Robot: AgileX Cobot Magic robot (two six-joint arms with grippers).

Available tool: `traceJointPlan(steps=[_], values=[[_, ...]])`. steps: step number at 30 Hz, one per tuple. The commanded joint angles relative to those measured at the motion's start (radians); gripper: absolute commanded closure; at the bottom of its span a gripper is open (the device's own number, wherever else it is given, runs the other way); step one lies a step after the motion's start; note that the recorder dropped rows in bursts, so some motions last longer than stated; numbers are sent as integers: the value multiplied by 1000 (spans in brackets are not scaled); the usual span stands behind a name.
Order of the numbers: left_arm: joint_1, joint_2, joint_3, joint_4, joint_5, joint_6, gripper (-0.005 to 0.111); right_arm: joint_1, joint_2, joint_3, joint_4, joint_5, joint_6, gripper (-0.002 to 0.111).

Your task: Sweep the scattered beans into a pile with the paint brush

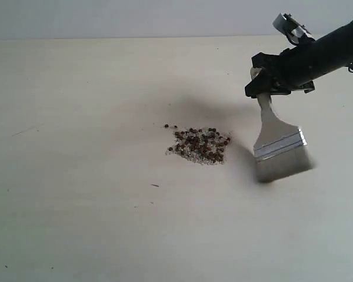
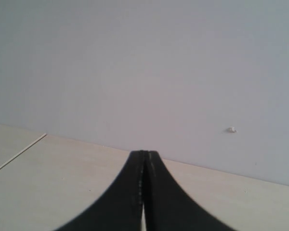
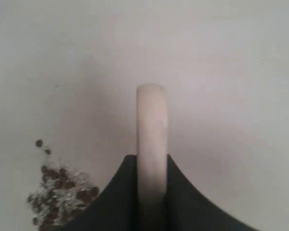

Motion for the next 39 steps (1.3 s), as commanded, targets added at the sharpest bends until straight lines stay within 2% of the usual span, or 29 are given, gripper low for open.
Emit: traceJointPlan(steps=[1,9,14,16,24,30,34,36,39], values=[[-5,-3,3,-8,1,3,107,0,1,-8,-84,-102,-32,96],[-5,-3,3,-8,1,3,107,0,4,-8,-84,-125,-28,79],[-5,-3,3,-8,1,3,107,0,4,-8,-60,-125,96,91],[-5,-3,3,-8,1,3,107,0,4,-8,-50,-125,102,92],[-5,-3,3,-8,1,3,107,0,4,-8,-50,-170,58,66],[-5,-3,3,-8,1,3,107,-2,-6,-8,-48,-189,10,62],[-5,-3,3,-8,1,3,107,-2,-43,-8,-152,-192,40,67],[-5,-3,3,-8,1,3,107,-2,-75,-8,-253,-184,125,77],[-5,-3,3,-8,1,3,107,-2,-131,-8,-485,-149,303,100]])
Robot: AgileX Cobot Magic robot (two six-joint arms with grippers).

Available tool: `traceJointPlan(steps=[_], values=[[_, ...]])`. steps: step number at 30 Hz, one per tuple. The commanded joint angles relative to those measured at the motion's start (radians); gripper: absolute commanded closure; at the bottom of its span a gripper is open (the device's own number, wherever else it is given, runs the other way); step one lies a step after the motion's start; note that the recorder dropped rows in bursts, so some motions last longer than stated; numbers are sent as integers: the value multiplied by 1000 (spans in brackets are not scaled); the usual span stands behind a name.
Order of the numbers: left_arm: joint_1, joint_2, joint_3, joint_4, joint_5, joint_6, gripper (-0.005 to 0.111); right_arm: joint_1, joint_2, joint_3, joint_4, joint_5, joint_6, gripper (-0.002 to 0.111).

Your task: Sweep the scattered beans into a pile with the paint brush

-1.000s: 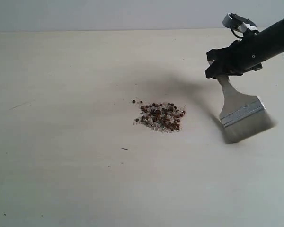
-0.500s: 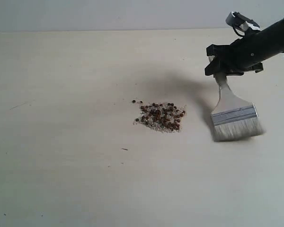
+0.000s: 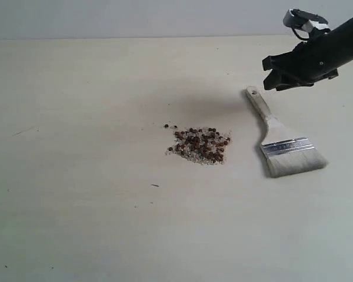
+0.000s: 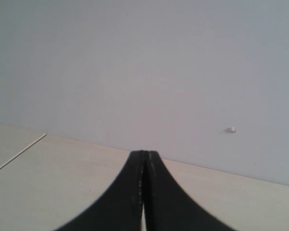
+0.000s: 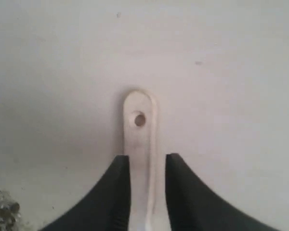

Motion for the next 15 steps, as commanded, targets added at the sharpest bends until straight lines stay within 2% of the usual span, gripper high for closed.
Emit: traceJointPlan(steps=[1,2,4,11,15], values=[[-5,-3,3,-8,1,3,107,-2,-87,-8,-319,54,230,108],[-5,-3,3,-8,1,3,107,-2,-110,6,-441,79,336,108],[-5,-3,3,-8,1,3,107,0,-144,69,-570,70,444,108],[-5,-3,3,-8,1,3,107,0,-172,348,-570,-80,454,108],[-5,-3,3,-8,1,3,107,0,-172,429,-534,-110,436,108]])
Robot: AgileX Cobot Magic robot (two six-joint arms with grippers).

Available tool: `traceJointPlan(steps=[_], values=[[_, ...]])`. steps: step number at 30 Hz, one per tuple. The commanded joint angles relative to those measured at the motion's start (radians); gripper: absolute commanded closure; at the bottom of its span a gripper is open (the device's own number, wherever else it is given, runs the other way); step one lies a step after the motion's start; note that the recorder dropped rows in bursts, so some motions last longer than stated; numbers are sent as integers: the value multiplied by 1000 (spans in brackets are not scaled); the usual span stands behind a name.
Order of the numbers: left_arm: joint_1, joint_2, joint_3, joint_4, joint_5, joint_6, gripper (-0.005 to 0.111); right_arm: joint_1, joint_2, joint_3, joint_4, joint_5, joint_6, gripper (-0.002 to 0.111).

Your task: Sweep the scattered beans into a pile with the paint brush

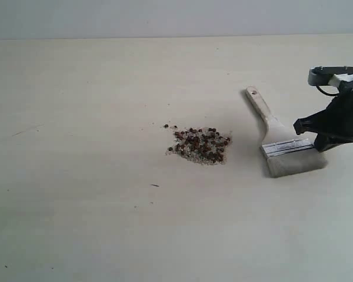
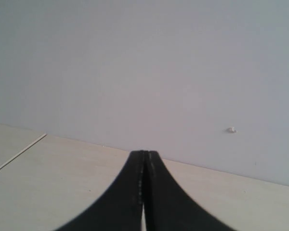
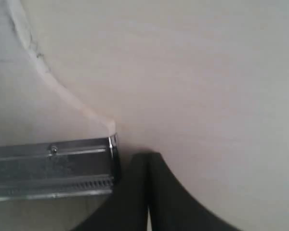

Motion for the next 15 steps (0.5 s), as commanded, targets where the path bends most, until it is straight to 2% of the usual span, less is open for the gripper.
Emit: traceJointPlan(steps=[1,5,9,15], values=[[-5,-3,3,-8,1,3,107,0,1,51,68,-9,-55,108],[-5,-3,3,-8,1,3,107,0,-2,57,357,47,-305,108],[-5,-3,3,-8,1,3,107,0,-13,57,459,72,-399,108],[-5,-3,3,-8,1,3,107,0,-273,233,700,-350,-535,108]])
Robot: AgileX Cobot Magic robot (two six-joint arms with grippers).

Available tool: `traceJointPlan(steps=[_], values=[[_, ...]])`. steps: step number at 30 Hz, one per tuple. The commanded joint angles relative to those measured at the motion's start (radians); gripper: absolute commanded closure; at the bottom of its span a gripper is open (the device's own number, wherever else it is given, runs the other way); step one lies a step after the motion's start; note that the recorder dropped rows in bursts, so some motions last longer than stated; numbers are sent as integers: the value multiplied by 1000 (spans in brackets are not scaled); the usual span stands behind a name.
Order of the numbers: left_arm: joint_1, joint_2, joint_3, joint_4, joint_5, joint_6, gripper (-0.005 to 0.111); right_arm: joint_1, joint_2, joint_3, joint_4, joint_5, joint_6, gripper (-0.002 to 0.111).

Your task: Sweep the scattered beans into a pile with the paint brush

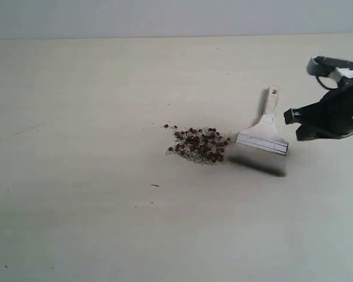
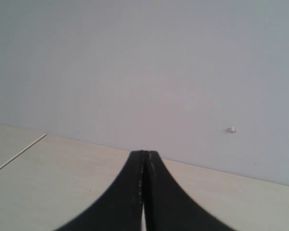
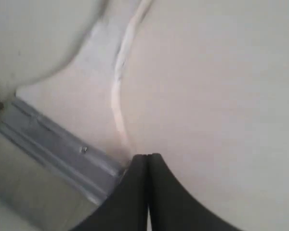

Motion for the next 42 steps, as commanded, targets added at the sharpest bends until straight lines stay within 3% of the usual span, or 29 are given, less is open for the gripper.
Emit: traceJointPlan(steps=[1,5,16,21,33,42], values=[[-5,-3,3,-8,1,3,107,0,-217,139,177,-276,-117,108],[-5,-3,3,-8,1,3,107,0,-470,246,231,-324,-190,108],[-5,-3,3,-8,1,3,107,0,-1229,431,389,-256,-235,108],[-5,-3,3,-8,1,3,107,0,-1468,492,425,-197,-235,108],[-5,-3,3,-8,1,3,107,0,-1713,667,423,-244,-280,108],[-5,-3,3,-8,1,5,107,0,-1761,771,427,-378,-377,108]])
